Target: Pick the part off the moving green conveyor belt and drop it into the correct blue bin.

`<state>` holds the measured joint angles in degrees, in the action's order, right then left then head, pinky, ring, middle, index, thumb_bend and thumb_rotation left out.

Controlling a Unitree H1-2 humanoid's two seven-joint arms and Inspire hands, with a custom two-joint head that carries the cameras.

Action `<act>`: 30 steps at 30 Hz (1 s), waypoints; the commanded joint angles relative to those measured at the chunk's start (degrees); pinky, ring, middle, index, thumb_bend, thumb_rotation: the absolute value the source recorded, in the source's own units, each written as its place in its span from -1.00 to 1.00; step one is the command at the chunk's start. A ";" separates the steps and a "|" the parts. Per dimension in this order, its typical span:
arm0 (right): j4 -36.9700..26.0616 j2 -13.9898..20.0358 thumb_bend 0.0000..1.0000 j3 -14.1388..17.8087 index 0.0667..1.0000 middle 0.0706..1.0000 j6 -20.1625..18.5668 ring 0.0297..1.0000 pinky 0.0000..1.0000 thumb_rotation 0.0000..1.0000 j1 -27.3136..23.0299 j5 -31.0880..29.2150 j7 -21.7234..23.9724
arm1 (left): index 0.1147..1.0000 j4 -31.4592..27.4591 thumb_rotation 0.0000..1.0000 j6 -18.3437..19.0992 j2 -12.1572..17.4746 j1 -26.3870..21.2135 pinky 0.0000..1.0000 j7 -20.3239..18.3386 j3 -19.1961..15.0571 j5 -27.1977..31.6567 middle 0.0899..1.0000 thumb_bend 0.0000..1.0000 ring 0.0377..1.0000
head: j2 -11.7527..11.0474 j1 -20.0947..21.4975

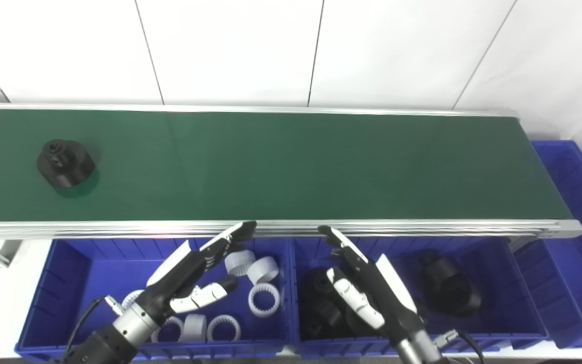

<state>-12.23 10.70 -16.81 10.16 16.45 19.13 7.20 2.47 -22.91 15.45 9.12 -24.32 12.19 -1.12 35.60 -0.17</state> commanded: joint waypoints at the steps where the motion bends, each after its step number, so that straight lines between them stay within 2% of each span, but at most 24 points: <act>1: 0.02 0.18 -0.20 0.39 0.86 0.89 4.86 0.83 0.69 0.97 0.35 0.18 -1.64 | 0.83 -0.37 0.33 -3.38 -0.43 0.04 0.80 0.99 0.51 -0.49 0.89 -0.26 0.88 | -1.09 -0.42; 6: 1.26 0.21 -0.23 0.70 0.84 0.88 6.52 0.81 0.68 0.91 0.60 -0.30 -2.11 | 0.80 -0.93 0.13 -3.04 -0.86 -0.01 0.75 1.83 0.50 -1.05 0.87 -0.26 0.86 | -1.30 0.00; 12: 1.30 0.35 -0.16 0.88 0.86 0.90 6.67 0.85 0.73 0.99 0.75 -0.32 -2.16 | 0.79 -0.56 0.16 -3.28 -0.79 -0.10 0.76 2.15 0.73 -1.22 0.87 -0.25 0.86 | -1.32 0.09; 27: 1.25 0.38 -0.17 1.17 0.85 0.90 7.83 0.85 0.74 0.95 -2.34 -0.51 -2.25 | 0.79 0.90 0.17 -3.64 -0.76 -1.21 0.76 2.39 1.11 -0.98 0.87 -0.24 0.86 | -2.40 0.38; 29: 1.85 0.44 -0.16 1.00 0.86 0.90 8.15 0.84 0.73 0.95 -2.52 -0.62 -2.17 | 0.79 1.10 0.14 -3.75 -0.78 -1.19 0.75 2.56 1.13 -1.18 0.87 -0.24 0.86 | -4.15 0.58; 30: 2.62 0.42 -0.16 0.87 0.86 0.90 8.73 0.85 0.73 0.94 -2.49 -0.89 -2.17 | 0.79 1.47 0.14 -3.84 -0.79 -1.12 0.75 2.73 1.18 -1.25 0.87 -0.24 0.85 | -6.41 0.91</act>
<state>-9.42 11.15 -15.99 15.32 14.39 19.01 5.51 4.50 -24.29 14.79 8.86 -22.55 13.56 -2.74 29.20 0.79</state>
